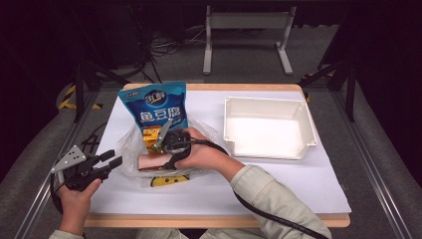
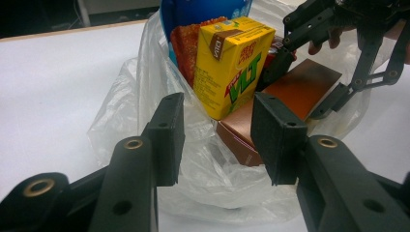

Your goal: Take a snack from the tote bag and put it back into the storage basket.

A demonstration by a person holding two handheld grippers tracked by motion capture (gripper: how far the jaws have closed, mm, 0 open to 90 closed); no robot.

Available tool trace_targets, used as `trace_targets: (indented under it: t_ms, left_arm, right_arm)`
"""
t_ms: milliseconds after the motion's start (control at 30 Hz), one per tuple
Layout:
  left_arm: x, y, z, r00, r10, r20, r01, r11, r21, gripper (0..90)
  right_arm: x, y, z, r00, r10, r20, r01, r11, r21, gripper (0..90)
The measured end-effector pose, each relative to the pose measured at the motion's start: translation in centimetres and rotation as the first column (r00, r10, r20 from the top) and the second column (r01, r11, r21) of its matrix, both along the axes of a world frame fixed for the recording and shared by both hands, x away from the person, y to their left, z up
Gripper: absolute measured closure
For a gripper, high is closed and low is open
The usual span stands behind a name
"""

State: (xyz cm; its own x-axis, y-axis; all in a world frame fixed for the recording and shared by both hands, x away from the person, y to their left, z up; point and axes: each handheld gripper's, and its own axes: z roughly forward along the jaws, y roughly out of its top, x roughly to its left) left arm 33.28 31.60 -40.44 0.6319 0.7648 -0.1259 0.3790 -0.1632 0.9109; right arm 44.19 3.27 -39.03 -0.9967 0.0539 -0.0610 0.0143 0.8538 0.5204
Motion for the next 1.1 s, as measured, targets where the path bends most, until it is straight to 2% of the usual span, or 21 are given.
trace_targets:
  t_ms: [200,333,600,833,1033,1100]
  left_arm:
    - [0.0,0.0,0.0,1.0000,0.000,0.000,0.000,1.0000,-0.001,56.3]
    - [0.0,0.0,0.0,1.0000,0.001,0.000,-0.001,1.0000,-0.001,56.0]
    - [0.0,0.0,0.0,1.0000,0.001,0.003,-0.001,1.0000,-0.006,55.9]
    - [0.1,0.0,0.0,1.0000,0.002,-0.001,-0.002,1.0000,-0.009,55.8]
    - [0.2,0.0,0.0,1.0000,-0.004,0.002,0.004,1.0000,-0.007,55.8]
    - [0.2,0.0,0.0,1.0000,-0.004,0.004,0.004,1.0000,-0.006,55.8]
  right_arm:
    - [-0.2,0.6,-0.3,0.9999,-0.002,0.010,0.003,0.999,-0.049,34.3]
    - [-0.2,0.8,-0.4,0.9999,-0.004,0.010,0.004,0.998,-0.065,33.8]
    - [-0.3,1.4,-0.3,1.0000,0.005,0.008,-0.004,0.992,-0.123,31.7]
    - [-0.4,1.7,-0.4,1.0000,0.008,0.001,-0.008,0.992,-0.124,31.4]
    - [-0.5,2.0,-1.1,1.0000,0.008,-0.001,-0.008,0.990,-0.143,31.1]
    - [-0.5,2.1,-1.2,0.9999,0.014,0.008,-0.012,0.989,-0.148,33.8]
